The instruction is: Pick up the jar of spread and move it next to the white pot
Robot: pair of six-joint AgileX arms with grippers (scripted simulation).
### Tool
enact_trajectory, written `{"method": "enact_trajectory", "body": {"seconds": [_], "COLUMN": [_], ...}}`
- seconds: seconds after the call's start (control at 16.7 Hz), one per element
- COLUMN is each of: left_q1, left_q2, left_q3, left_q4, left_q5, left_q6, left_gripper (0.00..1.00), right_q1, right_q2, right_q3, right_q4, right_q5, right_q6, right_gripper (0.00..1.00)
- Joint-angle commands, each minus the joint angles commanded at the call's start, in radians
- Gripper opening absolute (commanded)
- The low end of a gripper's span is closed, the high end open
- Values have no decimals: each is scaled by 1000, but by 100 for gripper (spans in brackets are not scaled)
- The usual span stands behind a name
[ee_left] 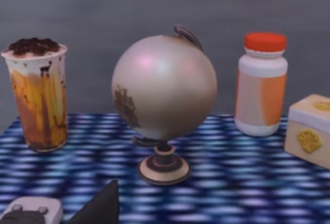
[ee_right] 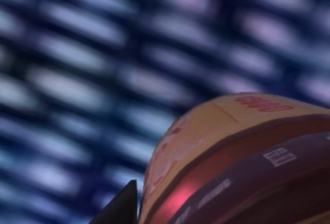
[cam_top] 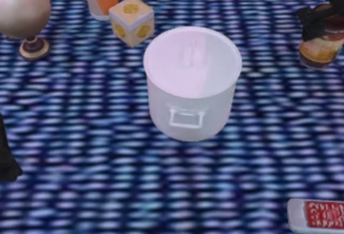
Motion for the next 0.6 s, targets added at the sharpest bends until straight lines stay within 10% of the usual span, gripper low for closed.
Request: {"method": "enact_trajectory", "body": {"seconds": [0.6], "left_q1": [0], "left_q2": [0], "left_q3": [0], "left_q4": [0], "left_q5": [0], "left_q6": [0], "left_gripper": [100], "right_q1": [15], "right_q2": [-339], "right_q3": [-306], "right_q4": [-29], "right_q5": [-3], "right_q6": [4], "right_gripper": [0]}}
